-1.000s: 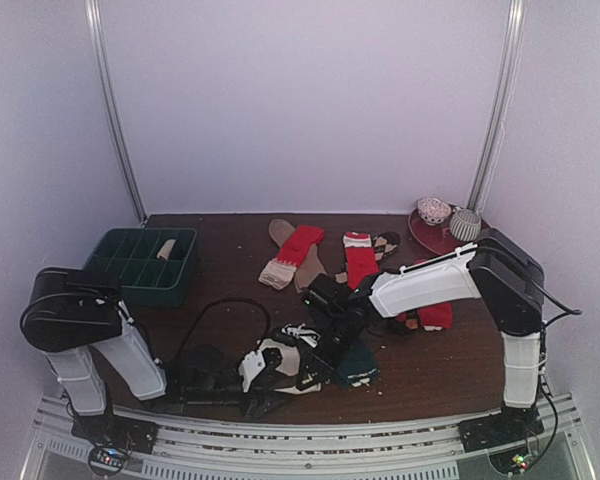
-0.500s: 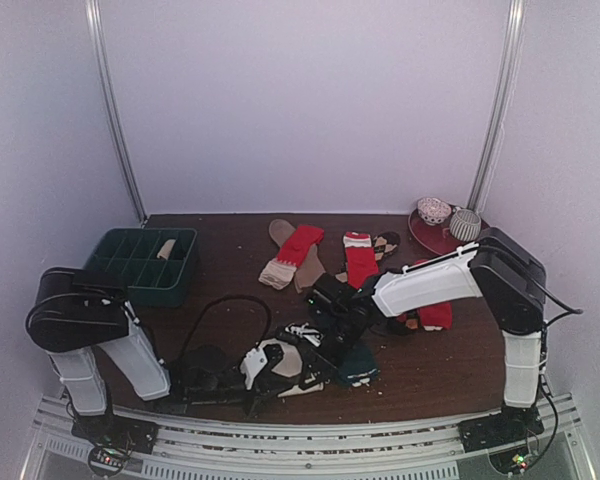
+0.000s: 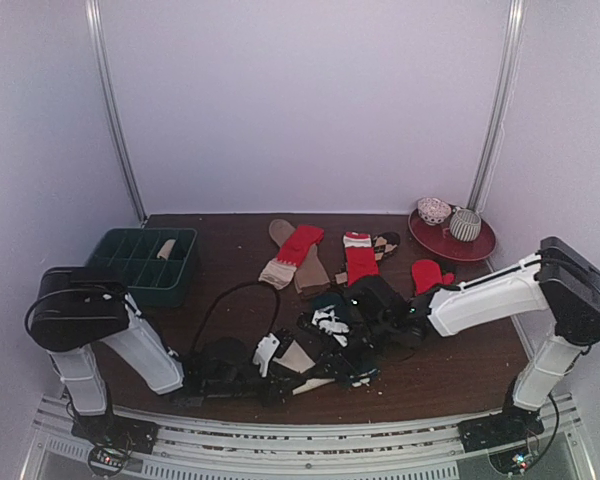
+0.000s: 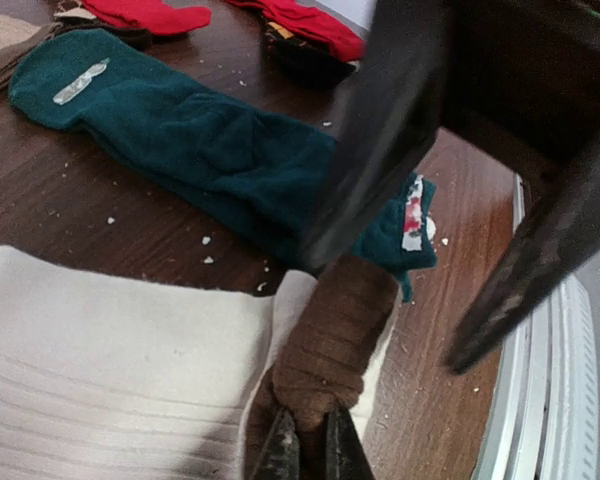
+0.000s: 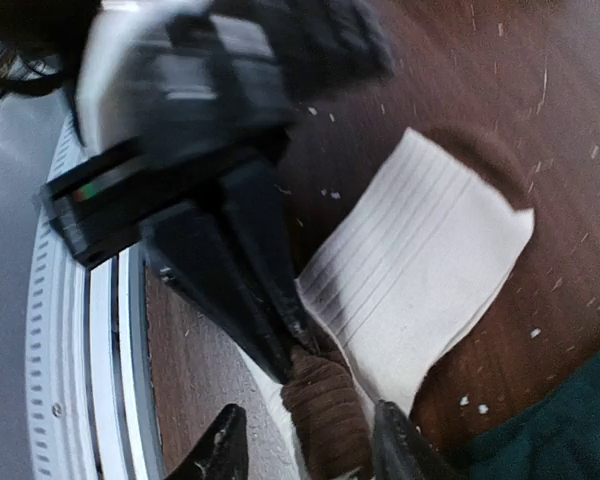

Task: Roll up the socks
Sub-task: Roll a pair of socks at the center of the board.

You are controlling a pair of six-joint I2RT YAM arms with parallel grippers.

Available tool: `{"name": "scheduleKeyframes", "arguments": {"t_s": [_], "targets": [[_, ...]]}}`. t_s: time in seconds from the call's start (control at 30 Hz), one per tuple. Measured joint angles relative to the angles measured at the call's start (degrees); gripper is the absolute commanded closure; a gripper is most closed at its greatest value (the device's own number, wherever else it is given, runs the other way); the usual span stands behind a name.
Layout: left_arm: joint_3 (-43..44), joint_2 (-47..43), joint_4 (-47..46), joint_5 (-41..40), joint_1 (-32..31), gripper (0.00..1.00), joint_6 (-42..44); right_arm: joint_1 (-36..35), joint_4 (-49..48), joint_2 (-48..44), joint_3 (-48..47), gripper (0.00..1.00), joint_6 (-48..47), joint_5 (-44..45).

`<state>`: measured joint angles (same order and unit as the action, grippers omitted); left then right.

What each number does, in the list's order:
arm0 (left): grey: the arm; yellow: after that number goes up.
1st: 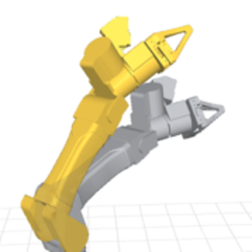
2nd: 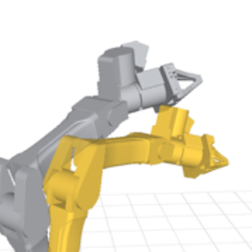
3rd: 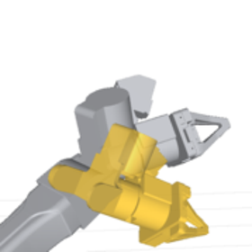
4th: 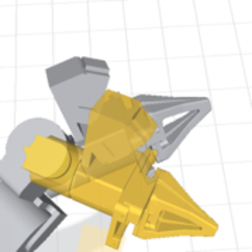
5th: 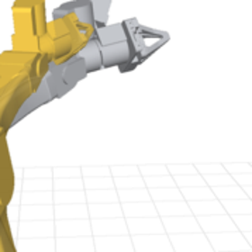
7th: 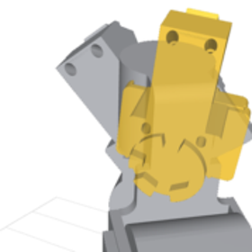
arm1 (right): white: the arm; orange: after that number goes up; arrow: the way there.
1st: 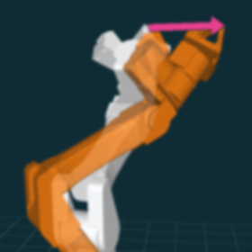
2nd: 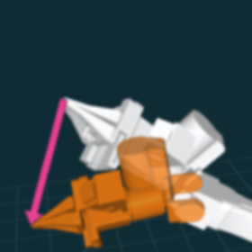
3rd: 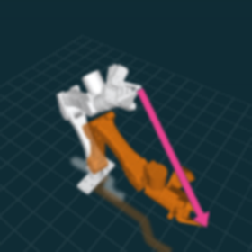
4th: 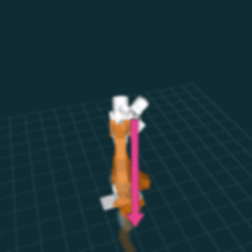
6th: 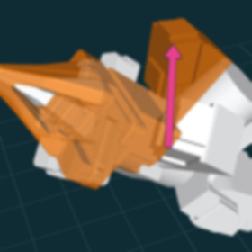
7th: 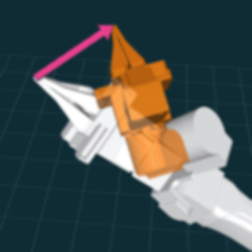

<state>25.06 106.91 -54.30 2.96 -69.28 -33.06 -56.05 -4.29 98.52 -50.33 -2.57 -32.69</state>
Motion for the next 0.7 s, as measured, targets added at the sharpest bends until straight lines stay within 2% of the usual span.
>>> {"name": "scheduleKeyframes", "arguments": {"t_s": [0.1,0.23,0.43,0.7], "targets": [[-0.8,1.0,-2.8,1.8,1.0,1.0,-4.0,-1.7,-11.1,-8.8,9.1,0.48,-6.8,4.5],[-1.8,2.0,-5.6,3.7,1.9,1.0,-7.0,-5.7,-20.5,-14.1,16.3,0.47,-16.3,9.6],[-2.7,2.2,-7.0,5.9,2.3,1.0,-8.0,-10.1,-21.8,-8.7,15.3,0.47,-27.4,16.9],[-3.5,2.1,-7.7,7.2,2.5,1.0,-8.0,-10.8,-19.1,-2.8,12.3,0.48,-33.3,22.2]]}}
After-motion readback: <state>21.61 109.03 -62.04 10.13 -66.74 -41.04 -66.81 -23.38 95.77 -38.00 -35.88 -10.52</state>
